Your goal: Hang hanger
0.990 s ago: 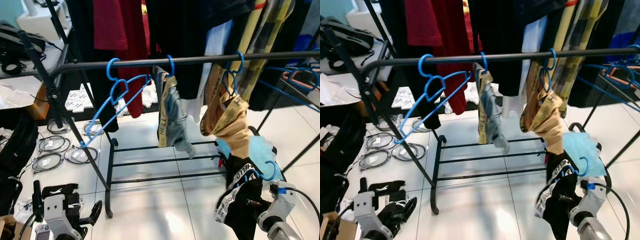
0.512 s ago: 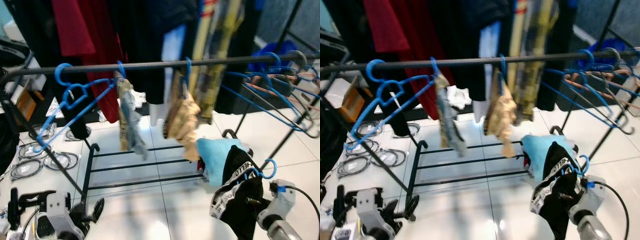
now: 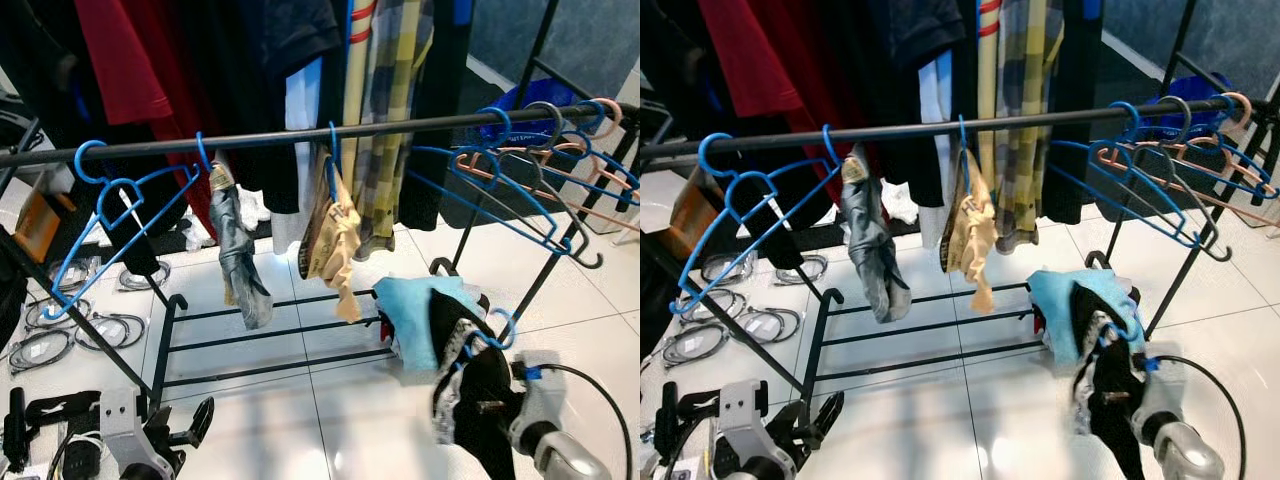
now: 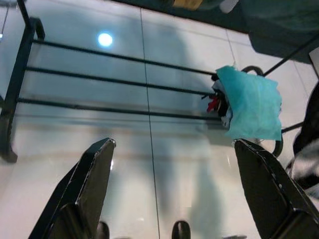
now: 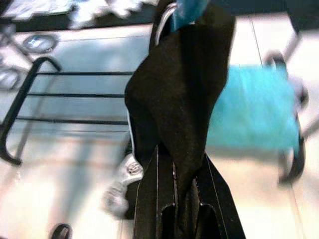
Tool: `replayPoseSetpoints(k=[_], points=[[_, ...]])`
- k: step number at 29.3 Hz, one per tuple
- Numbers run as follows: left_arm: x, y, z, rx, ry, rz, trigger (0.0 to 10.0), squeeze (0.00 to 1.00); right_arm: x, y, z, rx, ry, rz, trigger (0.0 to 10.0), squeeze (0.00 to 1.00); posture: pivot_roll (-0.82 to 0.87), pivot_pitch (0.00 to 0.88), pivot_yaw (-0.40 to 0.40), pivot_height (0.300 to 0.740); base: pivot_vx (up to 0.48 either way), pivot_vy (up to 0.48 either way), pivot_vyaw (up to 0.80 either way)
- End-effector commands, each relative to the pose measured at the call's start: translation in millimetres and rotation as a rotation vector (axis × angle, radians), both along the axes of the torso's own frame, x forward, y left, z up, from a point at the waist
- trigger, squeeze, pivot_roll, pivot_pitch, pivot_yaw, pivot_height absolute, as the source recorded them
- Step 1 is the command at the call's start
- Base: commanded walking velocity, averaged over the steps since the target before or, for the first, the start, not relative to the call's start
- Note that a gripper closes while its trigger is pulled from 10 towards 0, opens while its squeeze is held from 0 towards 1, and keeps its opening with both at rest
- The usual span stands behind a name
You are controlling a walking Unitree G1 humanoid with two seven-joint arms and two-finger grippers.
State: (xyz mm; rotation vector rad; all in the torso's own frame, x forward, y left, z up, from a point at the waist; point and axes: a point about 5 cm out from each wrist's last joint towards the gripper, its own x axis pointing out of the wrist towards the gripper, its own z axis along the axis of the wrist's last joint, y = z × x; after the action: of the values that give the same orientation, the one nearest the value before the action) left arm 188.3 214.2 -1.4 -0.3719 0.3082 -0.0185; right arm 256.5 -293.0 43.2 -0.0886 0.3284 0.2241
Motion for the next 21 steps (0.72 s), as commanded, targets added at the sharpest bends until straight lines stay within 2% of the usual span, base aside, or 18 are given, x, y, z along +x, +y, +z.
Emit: replayPoseSetpoints(k=[1,2,3,7,10,11,12,14,19,21], points=[[-3.6,5.0,-2,0.003,0.014,0.021,10.0,0.0,10.9,1.9,18,-0.045,-0.047,0.071,10.0,0.0,-0.05,0.128,0.031,0.74,0.0,0.0,0.0],[-3.2,4.7,-2,0.002,0.013,0.022,10.0,0.0,18.0,0.6,30,-0.075,-0.078,0.082,10.0,0.0,-0.05,0.124,0.028,0.74,0.0,0.0,0.0],[-3.2,4.7,-2,0.002,0.013,0.022,10.0,0.0,18.0,0.6,30,-0.075,-0.078,0.082,10.0,0.0,-0.05,0.124,0.028,0.74,0.0,0.0,0.0],[-2.5,3.6,-2,0.001,0.009,0.026,10.0,0.0,45.5,-5.6,74,-0.21,-0.194,0.071,10.0,0.0,-0.04,0.12,0.026,0.74,0.0,0.0,0.0],[-2.6,3.2,-2,0.0,0.009,0.026,10.0,0.0,61.1,-2.0,94,-0.289,-0.234,0.084,10.0,0.0,-0.04,0.119,0.029,0.74,0.0,0.0,0.0],[-2.6,3.2,-2,0.0,0.009,0.026,10.0,0.0,61.1,-2.0,94,-0.289,-0.234,0.084,10.0,0.0,-0.04,0.119,0.029,0.74,0.0,0.0,0.0],[-2.9,3.1,-2,-0.001,0.01,0.026,10.0,0.0,72.9,2.6,107,-0.31,-0.261,0.087,10.0,0.0,-0.03,0.118,0.027,0.74,0.0,0.0,0.0],[-2.9,3.1,-2,-0.001,0.01,0.026,10.0,0.0,72.9,2.6,107,-0.31,-0.261,0.087,10.0,0.0,-0.03,0.118,0.027,0.74,0.0,0.0,0.0],[-5.0,4.6,-3,-0.002,0.012,0.027,10.0,0.0,95.6,8.6,135,-0.311,-0.299,0.058,10.0,0.0,-0.03,0.12,0.029,0.74,0.0,0.0,0.0],[-5.5,5.4,-3,-0.002,0.013,0.027,10.0,0.0,99.9,8.9,141,-0.304,-0.305,0.044,10.0,0.0,-0.03,0.121,0.029,0.74,0.0,0.0,0.0]])
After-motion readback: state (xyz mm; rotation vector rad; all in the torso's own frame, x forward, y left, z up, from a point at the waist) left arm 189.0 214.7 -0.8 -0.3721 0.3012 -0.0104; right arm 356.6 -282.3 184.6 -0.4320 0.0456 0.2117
